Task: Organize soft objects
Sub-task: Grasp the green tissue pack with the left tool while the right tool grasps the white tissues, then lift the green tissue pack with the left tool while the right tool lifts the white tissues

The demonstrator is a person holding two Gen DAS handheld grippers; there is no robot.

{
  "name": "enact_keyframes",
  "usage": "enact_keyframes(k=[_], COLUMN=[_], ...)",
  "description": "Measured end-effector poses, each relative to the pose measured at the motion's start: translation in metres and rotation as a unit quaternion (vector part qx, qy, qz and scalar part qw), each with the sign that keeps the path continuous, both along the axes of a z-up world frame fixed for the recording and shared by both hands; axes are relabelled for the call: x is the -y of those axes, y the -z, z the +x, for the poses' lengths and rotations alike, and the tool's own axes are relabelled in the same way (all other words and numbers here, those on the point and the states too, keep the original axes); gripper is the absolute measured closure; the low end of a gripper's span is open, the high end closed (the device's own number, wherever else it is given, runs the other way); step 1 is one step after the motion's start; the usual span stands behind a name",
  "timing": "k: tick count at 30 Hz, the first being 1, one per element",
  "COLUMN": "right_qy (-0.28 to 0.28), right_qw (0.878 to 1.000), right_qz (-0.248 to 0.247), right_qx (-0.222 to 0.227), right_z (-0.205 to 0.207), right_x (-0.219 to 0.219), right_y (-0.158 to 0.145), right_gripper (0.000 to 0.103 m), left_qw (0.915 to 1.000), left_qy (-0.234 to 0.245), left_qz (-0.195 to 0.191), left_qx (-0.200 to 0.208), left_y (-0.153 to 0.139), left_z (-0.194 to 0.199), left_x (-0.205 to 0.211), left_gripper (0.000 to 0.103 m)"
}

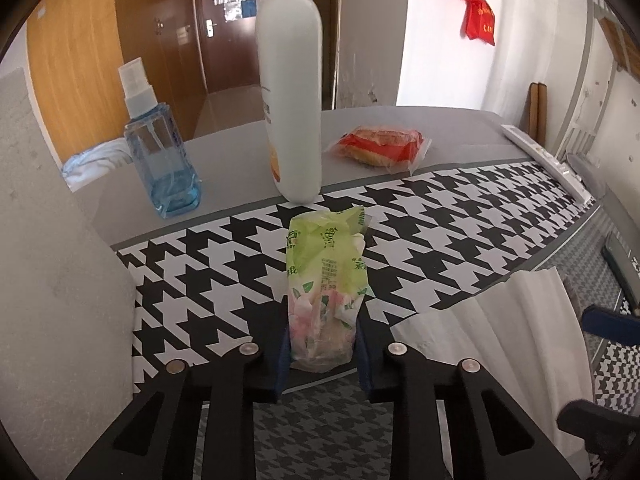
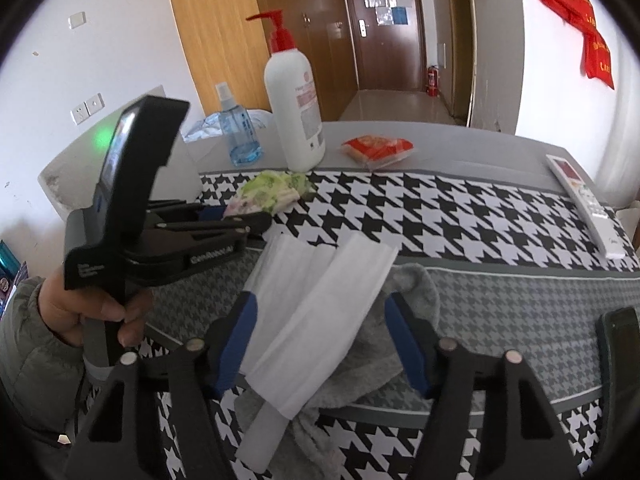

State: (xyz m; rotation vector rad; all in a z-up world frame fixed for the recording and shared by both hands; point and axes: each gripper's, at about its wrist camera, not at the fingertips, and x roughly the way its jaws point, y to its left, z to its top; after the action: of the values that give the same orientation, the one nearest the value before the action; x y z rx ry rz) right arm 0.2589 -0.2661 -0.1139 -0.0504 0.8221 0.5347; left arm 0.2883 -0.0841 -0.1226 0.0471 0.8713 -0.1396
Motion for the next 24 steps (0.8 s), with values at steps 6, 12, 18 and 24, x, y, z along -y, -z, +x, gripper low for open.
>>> enact_keyframes(k=[6, 12, 18, 24], right_qy=[0.0, -0.002, -0.026, -0.045], right_qw=[1.0, 1.0, 0.999, 0.998], right_qz=[-0.015, -0.029, -0.031, -0.04], right_qx=[-0.007, 0.009, 0.007, 0.002], right_z=[0.001, -0.004, -0.009, -0.013], right_x=[-0.003, -0.009, -0.024, -0.039], right_y=[0.004, -0.001, -0.005, -0.005], right_gripper=[0.057, 0.092, 0.093, 0.093], left_qw=[0.9998, 0.9991, 0.9976, 0.9966], left_qy=[-0.003, -0.007, -0.003, -0.004], left_qz=[0.005, -0.006, -0.033, -0.046], left_qx=[0.019, 0.041, 0.061, 0.068], left_y=[-0.007, -0.02, -0.036, -0.045], left_z=[-0.013, -0.031, -0.047, -0.055], left_x=[-0.004, -0.012, -0.019, -0.025], left_gripper=[0.077, 0.077, 0.077, 0.077])
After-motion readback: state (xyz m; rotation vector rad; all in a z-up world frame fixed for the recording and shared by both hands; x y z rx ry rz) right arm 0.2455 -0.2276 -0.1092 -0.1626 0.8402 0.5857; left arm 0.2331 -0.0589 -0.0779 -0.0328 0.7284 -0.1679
